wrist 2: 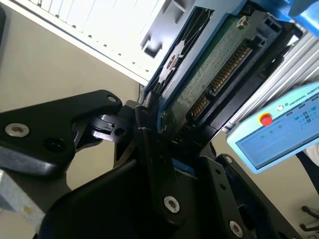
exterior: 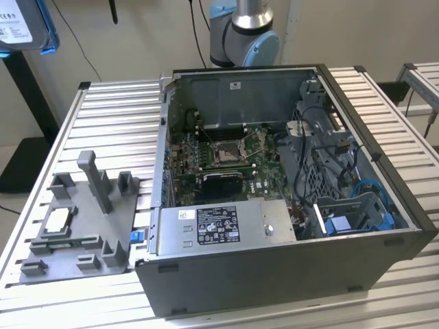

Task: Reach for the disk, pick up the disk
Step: 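Pick up the disk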

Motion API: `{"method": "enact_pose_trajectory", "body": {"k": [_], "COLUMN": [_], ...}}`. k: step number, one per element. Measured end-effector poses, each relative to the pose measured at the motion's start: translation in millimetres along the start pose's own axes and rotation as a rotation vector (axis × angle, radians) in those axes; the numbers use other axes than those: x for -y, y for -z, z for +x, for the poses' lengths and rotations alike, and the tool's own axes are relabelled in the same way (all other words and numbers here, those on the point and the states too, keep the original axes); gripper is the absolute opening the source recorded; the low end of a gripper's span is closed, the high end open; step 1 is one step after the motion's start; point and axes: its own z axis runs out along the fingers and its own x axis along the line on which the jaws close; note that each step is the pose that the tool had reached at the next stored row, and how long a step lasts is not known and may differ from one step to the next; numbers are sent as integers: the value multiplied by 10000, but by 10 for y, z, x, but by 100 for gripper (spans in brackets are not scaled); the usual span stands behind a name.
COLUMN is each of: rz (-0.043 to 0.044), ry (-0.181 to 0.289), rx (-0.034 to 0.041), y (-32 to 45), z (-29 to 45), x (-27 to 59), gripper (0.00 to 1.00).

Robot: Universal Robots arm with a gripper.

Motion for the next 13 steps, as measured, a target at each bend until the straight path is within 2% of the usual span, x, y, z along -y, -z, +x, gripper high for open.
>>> {"method": "enact_pose_trajectory", "body": {"k": [13], "rz": [-7], "ry": [3], "rx": [0], "y": [17], "z": [2], "x": [531], "gripper": [0]}}
